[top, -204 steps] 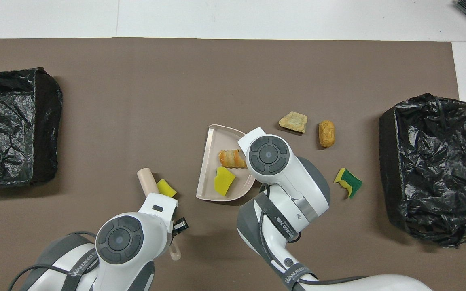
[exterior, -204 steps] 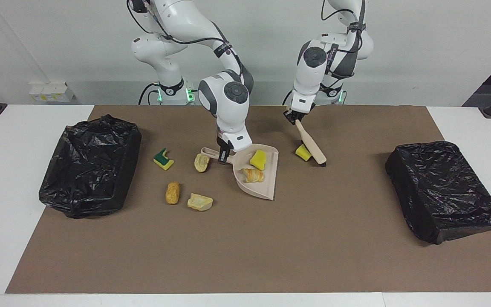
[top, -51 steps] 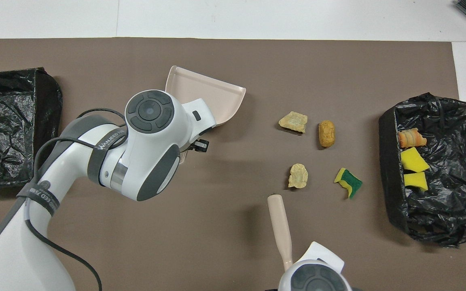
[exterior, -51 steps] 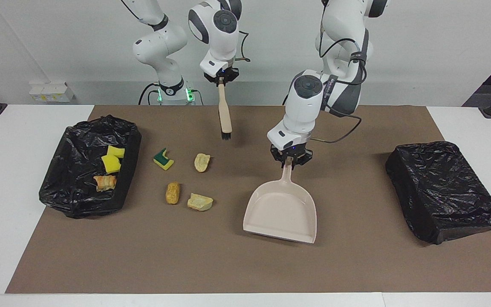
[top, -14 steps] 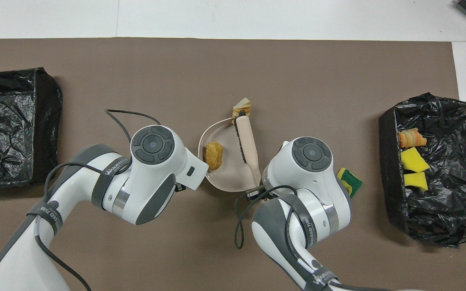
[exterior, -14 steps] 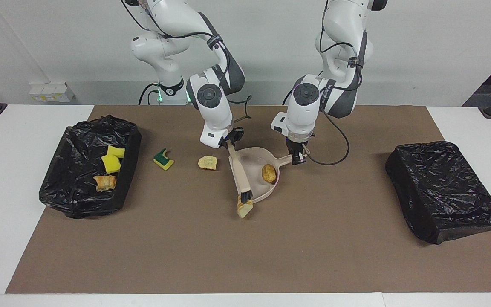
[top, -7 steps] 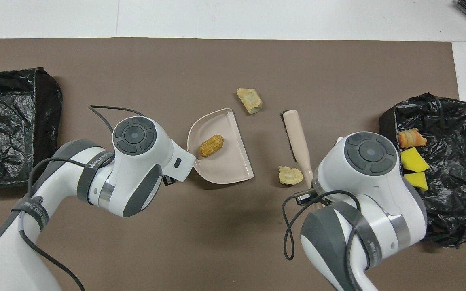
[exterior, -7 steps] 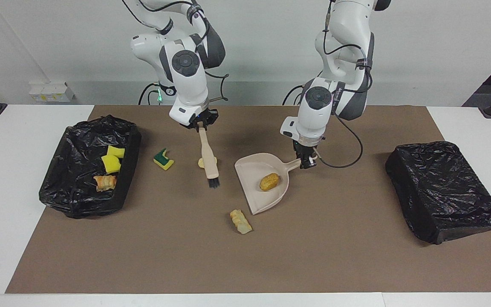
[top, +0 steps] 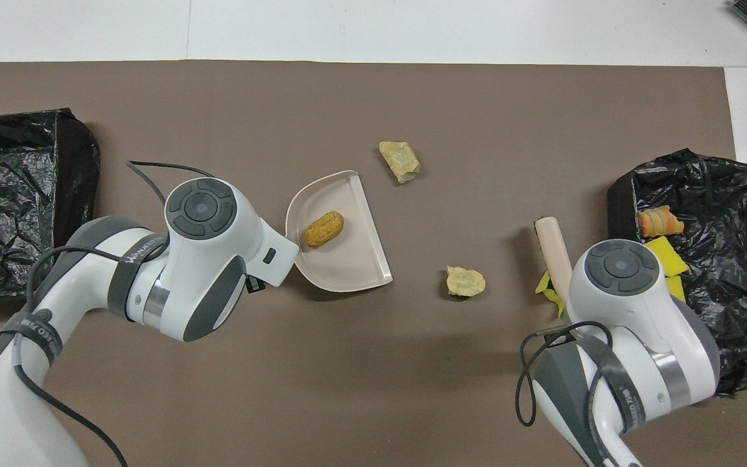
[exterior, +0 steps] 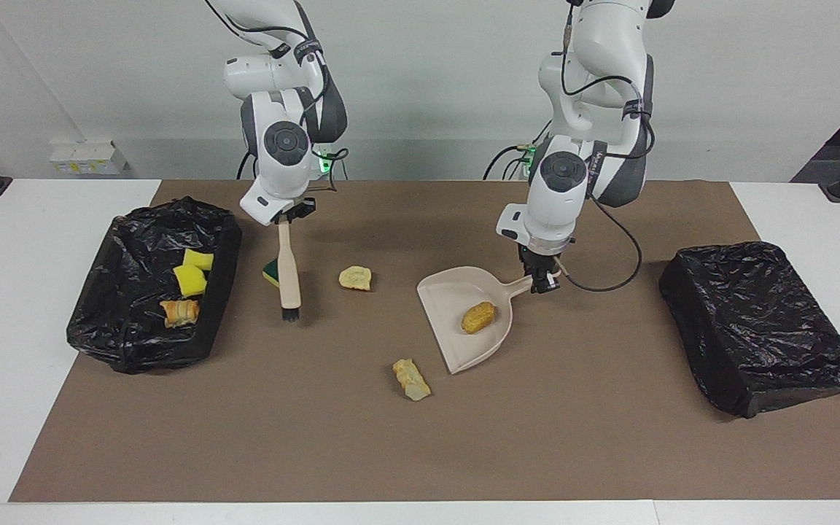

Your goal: Sweep and dump trash in bin

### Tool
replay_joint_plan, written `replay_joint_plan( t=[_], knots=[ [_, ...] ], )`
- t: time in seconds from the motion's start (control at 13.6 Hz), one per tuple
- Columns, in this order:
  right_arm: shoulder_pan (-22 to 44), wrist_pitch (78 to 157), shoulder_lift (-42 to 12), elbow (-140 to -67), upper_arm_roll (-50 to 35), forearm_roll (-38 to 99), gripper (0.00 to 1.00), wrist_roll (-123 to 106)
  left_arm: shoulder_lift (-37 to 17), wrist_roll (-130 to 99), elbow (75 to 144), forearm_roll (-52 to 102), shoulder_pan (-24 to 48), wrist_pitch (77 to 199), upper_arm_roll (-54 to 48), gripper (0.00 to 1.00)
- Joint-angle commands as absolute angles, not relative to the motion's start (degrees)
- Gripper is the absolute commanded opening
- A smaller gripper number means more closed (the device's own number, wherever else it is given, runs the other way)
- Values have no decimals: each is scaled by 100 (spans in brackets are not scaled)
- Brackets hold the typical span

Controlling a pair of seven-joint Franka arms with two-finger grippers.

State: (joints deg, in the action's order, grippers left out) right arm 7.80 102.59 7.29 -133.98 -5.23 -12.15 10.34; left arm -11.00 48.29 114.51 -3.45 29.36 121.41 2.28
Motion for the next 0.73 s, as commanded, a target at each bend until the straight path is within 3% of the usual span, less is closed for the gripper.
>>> replay_joint_plan(
  t=[0.0, 0.37, 0.66],
  knots=[
    [485, 10545, 1247, -13982, -589, -1353, 0, 1204, -949, 4817, 11584, -492, 3295, 11971, 255, 0],
    [553, 11021, 1108, -14388, -641, -1179, 0, 1187, -844, 4546, 11900, -483, 3691, 12067, 246, 0],
    [1333, 11653, 319, -13906, -642, 524, 0, 1045, -835, 4500, 11935, -483, 3727, 12067, 237, 0]
  ],
)
